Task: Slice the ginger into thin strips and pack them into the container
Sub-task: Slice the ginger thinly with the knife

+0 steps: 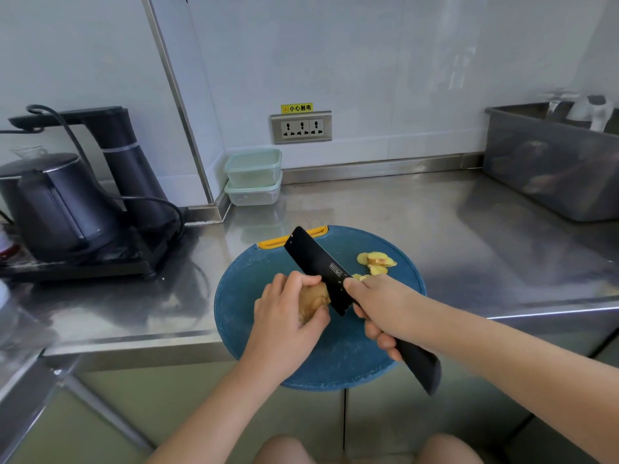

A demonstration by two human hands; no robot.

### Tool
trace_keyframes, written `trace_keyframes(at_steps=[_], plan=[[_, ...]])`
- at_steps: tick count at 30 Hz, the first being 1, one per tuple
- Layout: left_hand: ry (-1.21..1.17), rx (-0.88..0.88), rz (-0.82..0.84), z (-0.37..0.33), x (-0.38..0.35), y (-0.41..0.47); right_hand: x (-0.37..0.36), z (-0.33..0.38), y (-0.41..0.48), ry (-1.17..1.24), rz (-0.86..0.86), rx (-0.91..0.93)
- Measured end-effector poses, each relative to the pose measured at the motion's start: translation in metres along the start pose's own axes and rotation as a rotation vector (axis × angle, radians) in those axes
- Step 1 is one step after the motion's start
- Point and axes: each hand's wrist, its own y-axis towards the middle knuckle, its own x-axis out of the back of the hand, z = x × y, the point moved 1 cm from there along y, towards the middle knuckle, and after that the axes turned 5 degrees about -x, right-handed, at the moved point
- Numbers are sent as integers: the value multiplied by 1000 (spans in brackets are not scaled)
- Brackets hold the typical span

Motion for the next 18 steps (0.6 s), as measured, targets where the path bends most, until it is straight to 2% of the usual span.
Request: trace_keyframes(at_steps=[2,5,8,10,15,18], plan=[[4,0,1,1,0,-1,3,-14,-7,-8,11,74],[-11,-5,8,2,0,-1,-1,-20,-13,-1,-12,15],[-13,5,26,1,0,1,-5,-6,-11,-23,9,-170],[-19,6,29,0,0,3,-5,-3,-7,-12,-12,-227],[-38,16,31,2,1,3,-7,8,-6,-73,-12,-110],[-39,6,15,1,1,4,-12,14,-3,-53,-13,-146]])
